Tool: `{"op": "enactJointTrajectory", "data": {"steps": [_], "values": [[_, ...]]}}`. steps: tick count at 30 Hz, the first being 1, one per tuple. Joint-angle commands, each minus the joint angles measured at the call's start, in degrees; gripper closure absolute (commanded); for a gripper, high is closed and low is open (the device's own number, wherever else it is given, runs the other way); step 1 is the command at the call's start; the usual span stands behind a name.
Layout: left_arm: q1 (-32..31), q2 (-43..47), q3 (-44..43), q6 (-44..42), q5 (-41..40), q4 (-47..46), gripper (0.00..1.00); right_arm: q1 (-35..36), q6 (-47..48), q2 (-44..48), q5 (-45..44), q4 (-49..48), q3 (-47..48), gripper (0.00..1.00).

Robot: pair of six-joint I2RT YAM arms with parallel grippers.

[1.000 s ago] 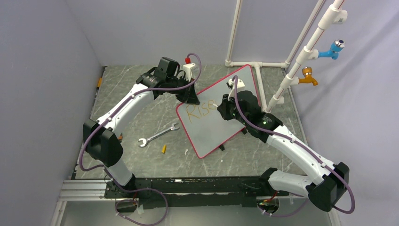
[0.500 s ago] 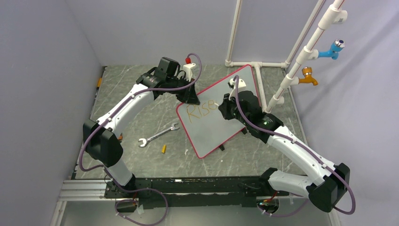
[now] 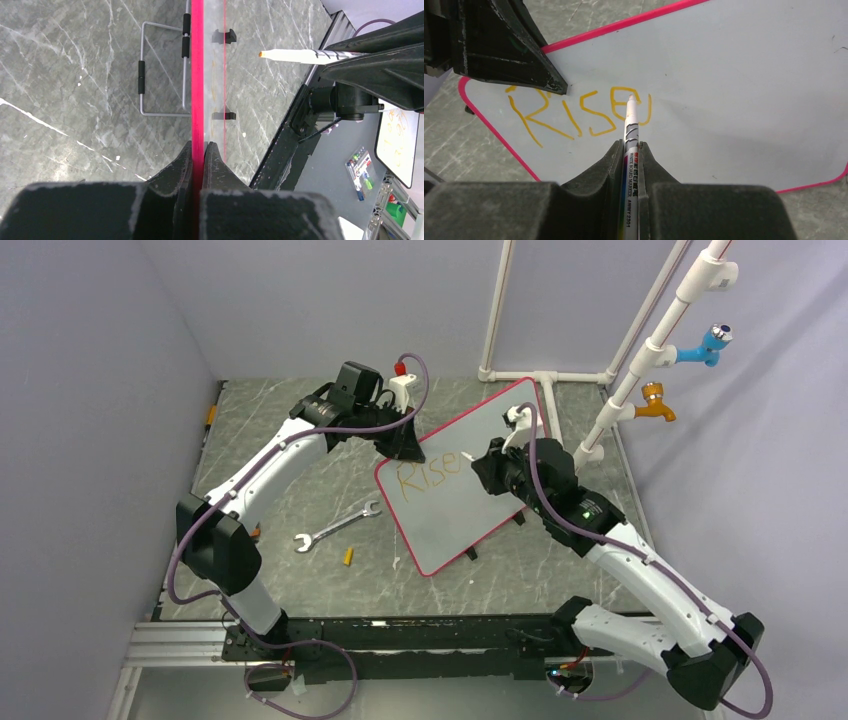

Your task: Write a sentence on the whiteboard

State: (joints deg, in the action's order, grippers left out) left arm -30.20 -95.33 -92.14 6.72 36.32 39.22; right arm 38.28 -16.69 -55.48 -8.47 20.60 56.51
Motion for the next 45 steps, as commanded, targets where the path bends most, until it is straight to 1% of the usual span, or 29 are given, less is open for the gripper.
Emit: {"op": "enactJointTrajectory", "data": {"steps": [1,5,8,13,15,20,25,28,31,34,40,45], "values": [[0.1,1.7,0.9,-9.1,-9.7,-2.4,1.00,-0.2,-1.2,2.5,-2.4,-0.3,0.4,1.00],[0.1,1.9,1.1,-9.3,-10.1,-2.4,1.00,-0.2,-0.9,3.7,-4.0,-0.4,0.5,1.00],[0.1,2.1,1.4,-9.4,-10.5,-2.4,1.00,-0.2,-2.2,4.3,-5.6,1.1,3.7,1.00],[0.1,2.3,1.8,-9.4,-11.2,-2.4,1.00,-0.2,-4.8,4.5,-4.2,3.9,9.9,1.00],[0.1,2.3,1.9,-9.6,-11.7,-2.1,1.00,-0.1,-4.7,4.8,-3.3,4.1,10.3,1.00],[0.0,2.6,2.4,-9.6,-12.1,-2.3,1.00,-0.2,-1.6,6.6,-4.5,1.5,5.9,1.00],[-0.4,1.7,2.6,-9.7,-13.3,-1.6,1.00,-0.4,1.7,5.4,-8.7,0.5,2.7,1.00],[-0.8,0.8,2.0,-9.9,-13.9,-0.8,1.00,-0.7,2.7,4.5,-9.3,0.2,1.0,1.00],[-0.8,-0.1,1.1,-10.1,-14.4,0.2,1.00,-0.7,0.0,2.9,-9.2,2.6,0.8,1.00],[-0.8,-0.3,1.0,-10.1,-15.0,0.3,1.00,-0.7,-2.7,3.6,-8.6,3.4,-1.0,1.00],[-0.7,1.3,2.3,-9.1,-14.8,-1.2,1.00,-0.7,-4.1,6.1,-7.3,-1.1,-5.4,1.00],[-0.8,0.9,1.3,-8.2,-14.3,-0.1,1.00,-0.7,-6.2,6.1,-6.7,-3.0,-6.6,1.00]]}}
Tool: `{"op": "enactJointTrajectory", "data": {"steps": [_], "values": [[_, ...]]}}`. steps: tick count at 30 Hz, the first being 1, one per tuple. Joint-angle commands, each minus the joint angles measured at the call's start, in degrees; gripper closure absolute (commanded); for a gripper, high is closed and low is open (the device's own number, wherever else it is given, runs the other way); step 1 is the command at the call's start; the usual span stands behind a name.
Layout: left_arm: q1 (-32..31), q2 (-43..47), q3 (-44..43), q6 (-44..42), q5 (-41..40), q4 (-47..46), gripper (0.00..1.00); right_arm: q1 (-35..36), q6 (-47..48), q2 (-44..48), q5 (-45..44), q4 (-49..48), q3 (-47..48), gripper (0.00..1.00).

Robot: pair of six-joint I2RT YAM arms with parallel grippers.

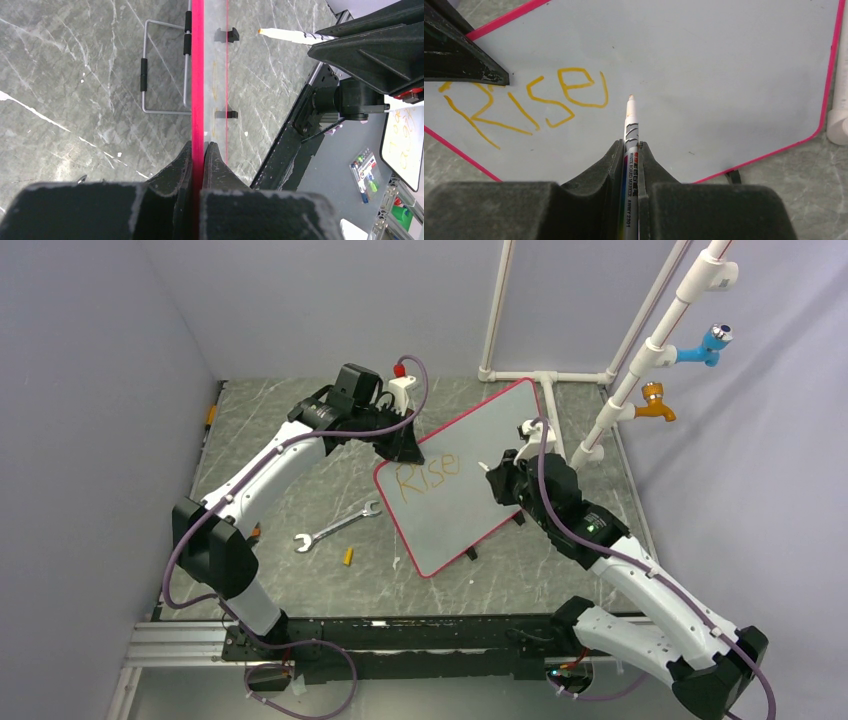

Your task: Write a sentence on the whiteboard

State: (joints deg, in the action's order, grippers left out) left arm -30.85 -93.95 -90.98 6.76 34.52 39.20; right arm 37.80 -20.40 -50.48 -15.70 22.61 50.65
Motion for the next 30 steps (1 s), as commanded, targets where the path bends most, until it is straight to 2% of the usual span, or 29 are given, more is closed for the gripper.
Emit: {"op": "enactJointTrajectory", "data": {"steps": [1,30], "values": [[-0.1,-0.3,0.3,-8.0,-12.5,-0.2,1.00,-0.2,-2.5,1.3,0.5,-5.8,-1.3,1.00],[-0.2,0.0,0.9,-8.0,-10.5,-1.7,1.00,-4.7,-2.1,-7.3,5.5,-16.6,-6.7,1.00]]}}
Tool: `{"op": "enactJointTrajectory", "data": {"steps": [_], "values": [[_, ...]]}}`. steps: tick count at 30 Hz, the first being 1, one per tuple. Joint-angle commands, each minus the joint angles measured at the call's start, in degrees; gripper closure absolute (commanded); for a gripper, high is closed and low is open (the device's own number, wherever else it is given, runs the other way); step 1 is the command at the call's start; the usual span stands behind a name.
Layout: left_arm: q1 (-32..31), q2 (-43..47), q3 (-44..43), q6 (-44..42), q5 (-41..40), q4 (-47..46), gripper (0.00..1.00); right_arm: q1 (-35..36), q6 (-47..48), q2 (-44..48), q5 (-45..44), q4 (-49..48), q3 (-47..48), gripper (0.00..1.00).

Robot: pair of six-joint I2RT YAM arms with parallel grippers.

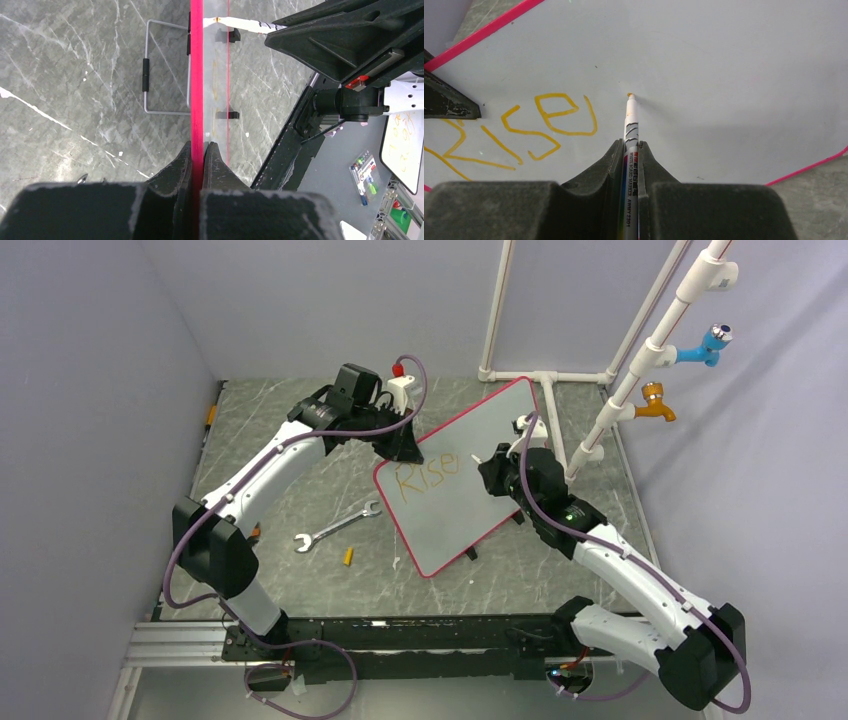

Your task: Write a sentence on the whiteboard

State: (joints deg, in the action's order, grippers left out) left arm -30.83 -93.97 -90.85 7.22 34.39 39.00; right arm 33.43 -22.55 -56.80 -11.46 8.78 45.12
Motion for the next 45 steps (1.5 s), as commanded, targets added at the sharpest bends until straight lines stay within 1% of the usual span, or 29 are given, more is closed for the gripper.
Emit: {"op": "enactJointTrajectory", "data": {"steps": [1,5,9,14,19,23,26,32,36,41,45], "values": [[-0.2,0.1,0.8,-8.5,-10.2,-1.6,1.00,-0.3,0.0,-1.1,1.3,-2.7,-1.3,1.00],[-0.2,0.1,0.8,-8.5,-10.1,-1.7,1.00,-0.3,-0.5,-0.4,2.3,-1.9,-1.8,1.00],[-0.2,0.2,0.7,-8.2,-10.0,-1.9,1.00,-0.3,-0.7,2.8,5.2,-1.1,-1.7,1.00],[-0.4,-0.2,0.0,-7.7,-9.8,-1.6,1.00,-0.3,0.0,9.6,3.4,3.3,2.1,1.00],[-0.6,-0.6,-1.3,-7.7,-11.3,-0.8,1.00,-0.3,0.8,12.7,4.6,6.3,4.6,1.00],[-0.6,-0.5,-0.3,-7.6,-12.1,-1.1,1.00,-0.4,1.9,12.6,8.4,7.6,4.6,1.00],[-0.6,0.3,1.6,-5.3,-13.4,-2.3,1.00,-0.3,2.6,12.0,12.4,7.7,4.1,1.00],[-0.6,1.3,3.8,-4.7,-16.5,-2.9,1.00,-0.1,3.8,9.6,20.2,7.1,2.8,1.00],[-0.6,2.1,5.1,-3.9,-17.0,-4.9,1.00,0.5,5.2,7.8,24.1,7.8,2.3,1.00],[-0.6,1.4,5.0,-4.2,-17.1,-5.1,1.00,2.8,6.9,7.0,26.6,8.1,0.9,1.00],[-0.5,0.5,5.0,-4.0,-16.5,-5.9,1.00,7.3,8.4,6.2,25.1,7.6,0.3,1.00]]}}
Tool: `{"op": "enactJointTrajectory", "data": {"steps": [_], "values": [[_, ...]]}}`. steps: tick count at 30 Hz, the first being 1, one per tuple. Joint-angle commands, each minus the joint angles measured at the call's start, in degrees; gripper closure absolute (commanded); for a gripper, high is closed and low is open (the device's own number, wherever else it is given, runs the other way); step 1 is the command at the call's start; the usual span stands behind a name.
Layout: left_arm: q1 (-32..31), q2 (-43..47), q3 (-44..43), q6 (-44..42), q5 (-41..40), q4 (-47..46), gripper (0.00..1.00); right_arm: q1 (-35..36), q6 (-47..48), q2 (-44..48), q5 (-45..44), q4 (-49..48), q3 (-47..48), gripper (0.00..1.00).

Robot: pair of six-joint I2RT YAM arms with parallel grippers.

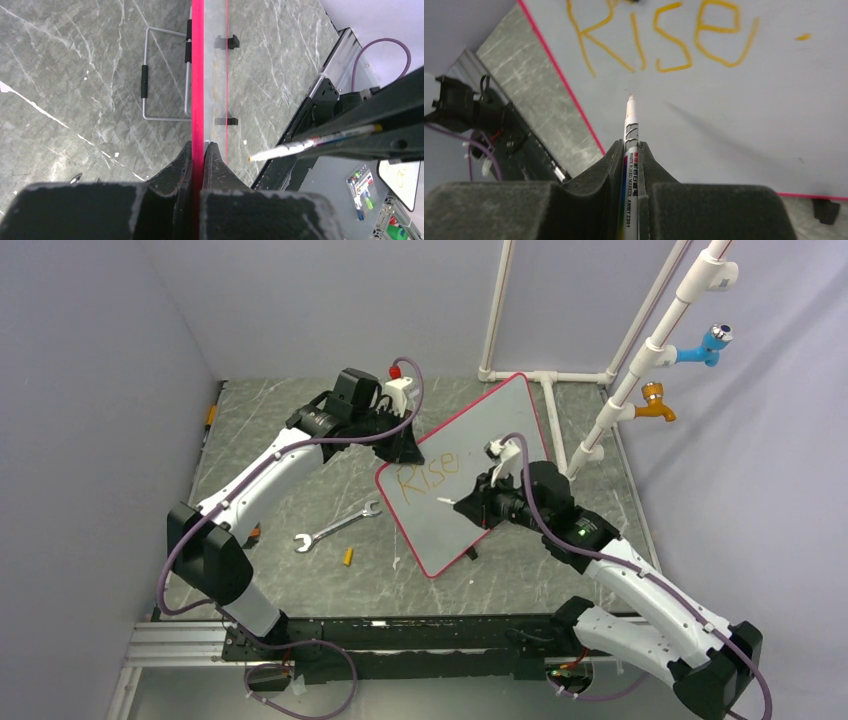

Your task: Write a sentence on the whiteboard

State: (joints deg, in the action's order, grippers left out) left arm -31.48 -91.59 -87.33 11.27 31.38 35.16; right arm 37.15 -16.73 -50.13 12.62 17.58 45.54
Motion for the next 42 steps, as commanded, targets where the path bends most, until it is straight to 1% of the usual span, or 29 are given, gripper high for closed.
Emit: {"op": "enactJointTrajectory", "data": {"steps": [1,5,11,15,28,42], "values": [[0.2,-2.2,1.3,-8.0,-13.3,-2.0,1.00,5.0,2.9,-0.8,0.0,-1.1,-0.1,1.00],[0.3,-2.9,0.6,-8.2,-12.6,-1.8,1.00,9.6,3.7,-2.6,-4.4,-0.6,0.4,1.00],[0.8,-3.5,-0.5,-7.9,-11.4,-1.8,1.00,11.6,2.6,-4.1,-4.9,-1.9,0.5,1.00],[1.0,-3.6,-0.6,-7.8,-11.2,-1.9,1.00,13.3,2.2,-5.4,-6.9,-2.4,1.3,1.00],[1.2,-3.2,-0.4,-7.7,-10.9,-2.1,1.00,16.2,1.5,-9.6,-12.5,-3.4,2.8,1.00],[1.3,-3.3,-0.7,-7.6,-10.8,-2.0,1.00,18.5,1.5,-12.3,-12.4,-3.1,2.4,1.00]]}}
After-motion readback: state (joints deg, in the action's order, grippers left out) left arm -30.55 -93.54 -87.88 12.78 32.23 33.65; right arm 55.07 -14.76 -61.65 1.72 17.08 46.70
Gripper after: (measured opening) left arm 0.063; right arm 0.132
